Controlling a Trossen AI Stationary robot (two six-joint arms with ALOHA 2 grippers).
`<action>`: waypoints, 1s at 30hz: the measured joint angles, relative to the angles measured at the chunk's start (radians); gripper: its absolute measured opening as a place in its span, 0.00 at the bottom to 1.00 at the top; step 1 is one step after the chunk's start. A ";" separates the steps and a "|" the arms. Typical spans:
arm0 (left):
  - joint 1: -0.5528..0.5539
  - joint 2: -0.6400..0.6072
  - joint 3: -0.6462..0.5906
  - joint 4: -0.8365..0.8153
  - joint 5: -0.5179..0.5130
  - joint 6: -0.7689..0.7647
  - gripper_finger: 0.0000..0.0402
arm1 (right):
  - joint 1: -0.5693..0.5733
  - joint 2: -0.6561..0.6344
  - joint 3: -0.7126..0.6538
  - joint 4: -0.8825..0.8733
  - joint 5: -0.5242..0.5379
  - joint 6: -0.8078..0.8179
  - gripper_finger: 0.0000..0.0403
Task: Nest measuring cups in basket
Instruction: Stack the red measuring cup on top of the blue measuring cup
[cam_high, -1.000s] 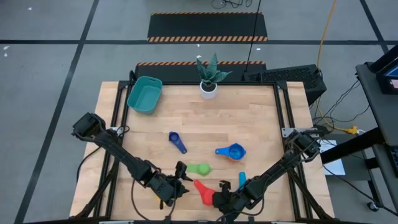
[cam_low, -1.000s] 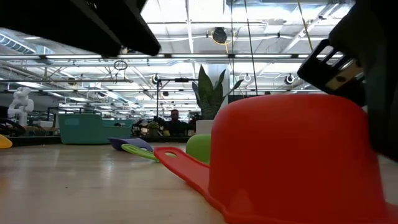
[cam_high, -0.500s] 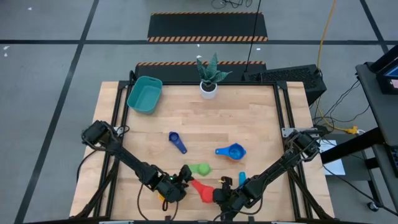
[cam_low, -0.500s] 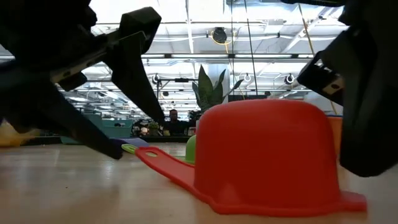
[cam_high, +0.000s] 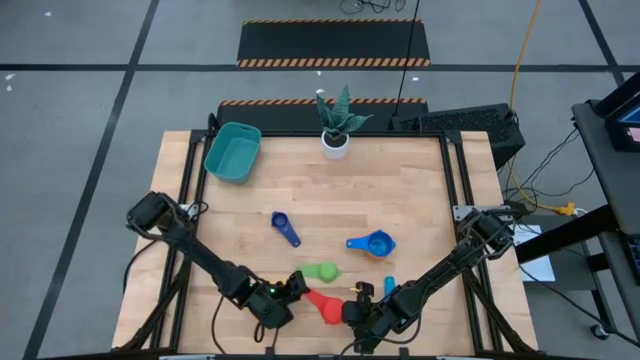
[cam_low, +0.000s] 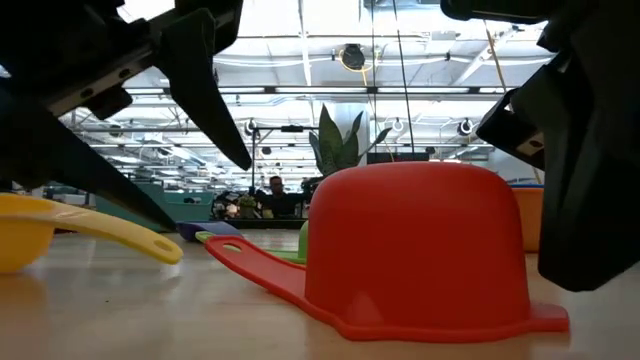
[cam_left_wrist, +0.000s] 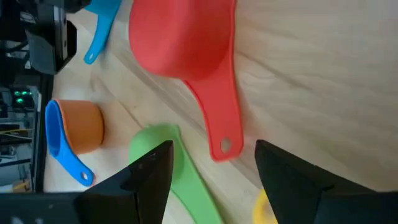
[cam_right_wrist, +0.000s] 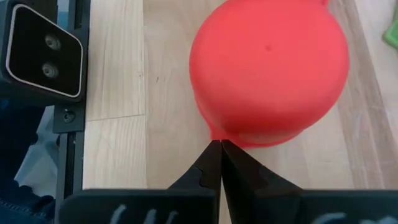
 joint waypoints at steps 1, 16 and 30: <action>-0.003 -0.008 0.000 -0.009 -0.002 0.001 0.57 | 0.000 0.000 0.000 0.000 0.000 0.000 0.01; 0.063 0.022 0.001 -0.004 0.001 0.277 0.57 | 0.000 0.000 0.000 0.002 0.000 -0.006 0.01; 0.030 0.018 0.000 -0.012 0.115 0.350 0.57 | 0.000 0.000 0.000 0.001 0.000 -0.016 0.01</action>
